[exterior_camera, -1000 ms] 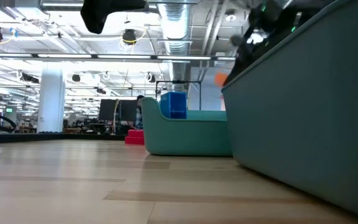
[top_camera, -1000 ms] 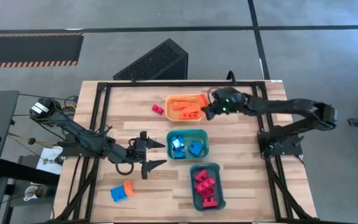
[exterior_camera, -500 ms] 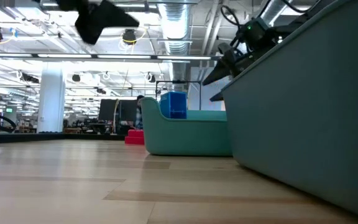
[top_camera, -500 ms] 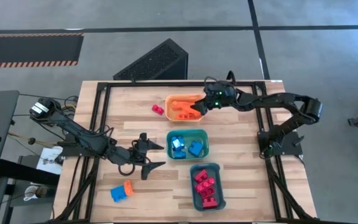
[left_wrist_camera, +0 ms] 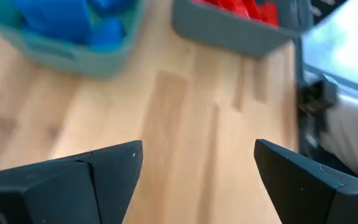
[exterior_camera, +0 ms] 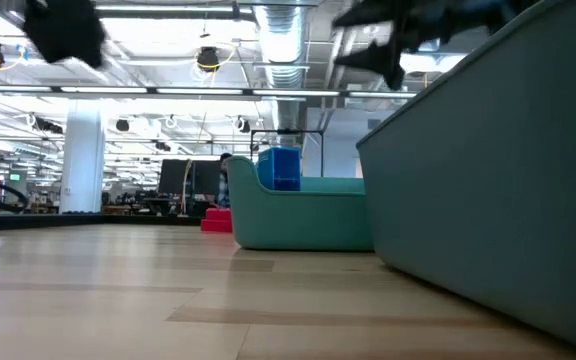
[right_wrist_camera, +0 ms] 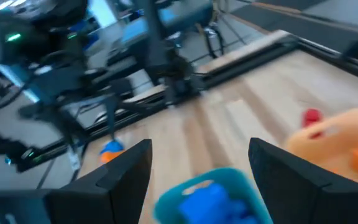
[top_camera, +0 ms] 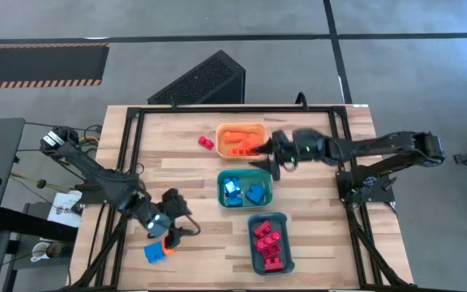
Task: Sort & place blocks by color
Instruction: Put the orange game piece into the orange bin, then put the red game piece into the blue bin
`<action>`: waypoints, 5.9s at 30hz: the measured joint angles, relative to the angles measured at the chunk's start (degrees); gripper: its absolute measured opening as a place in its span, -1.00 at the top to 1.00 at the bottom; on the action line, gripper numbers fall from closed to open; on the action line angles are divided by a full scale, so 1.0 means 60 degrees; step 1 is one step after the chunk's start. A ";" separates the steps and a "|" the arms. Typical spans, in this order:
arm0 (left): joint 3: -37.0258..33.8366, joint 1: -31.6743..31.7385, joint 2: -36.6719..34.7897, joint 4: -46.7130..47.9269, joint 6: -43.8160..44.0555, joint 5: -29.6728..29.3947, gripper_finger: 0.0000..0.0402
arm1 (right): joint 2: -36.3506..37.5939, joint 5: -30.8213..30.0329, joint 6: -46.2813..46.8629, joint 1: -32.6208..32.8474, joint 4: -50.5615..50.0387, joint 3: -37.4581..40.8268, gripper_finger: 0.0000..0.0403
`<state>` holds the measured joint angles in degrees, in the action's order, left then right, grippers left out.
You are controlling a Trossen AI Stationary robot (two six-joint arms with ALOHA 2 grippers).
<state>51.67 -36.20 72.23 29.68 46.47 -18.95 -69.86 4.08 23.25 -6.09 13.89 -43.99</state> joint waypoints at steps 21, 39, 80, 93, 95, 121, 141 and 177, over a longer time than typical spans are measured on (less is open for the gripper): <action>0.0233 -0.1844 0.2324 0.1125 0.4456 0.2200 -0.62 | 0.0061 -0.5526 -0.0716 0.5902 0.0571 0.0004 -0.42; -0.0424 -0.1722 0.2984 0.1073 0.4625 0.2609 -0.66 | 0.0003 -0.5518 -0.0708 0.5865 0.0546 0.0004 -0.42; -0.1346 0.5955 0.0040 -0.6267 -0.6902 0.1031 -0.32 | -0.0001 -0.5471 -0.1132 0.5614 0.0560 0.0004 -0.42; -0.0035 0.9632 0.3372 -0.7188 -0.6481 0.4170 -0.32 | -0.0001 -0.5439 -0.1215 0.5614 0.0397 0.0011 -0.42; 0.0274 0.9743 0.3640 -0.6618 -0.6444 0.4049 -0.32 | -0.0001 -0.5441 -0.1211 0.5614 0.0346 0.0011 -0.42; 0.1390 1.0938 0.2682 0.0393 -1.0834 0.2466 -0.44 | 0.0003 -0.5525 -0.0854 0.6116 0.0070 0.0007 -0.42; 0.1413 1.1347 0.5474 -0.0152 -1.2540 0.2645 -0.41 | 0.0003 -0.5687 -0.0876 0.5732 -0.0638 0.0036 -0.42; 0.0182 0.8281 -0.0396 -0.0240 -0.8676 0.3590 0.52 | -0.0223 -0.6326 -0.0569 0.5640 -0.0633 0.0036 -0.42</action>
<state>52.76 13.49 69.86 28.24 -5.58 2.59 -71.20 -33.88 19.84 27.75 10.09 -43.77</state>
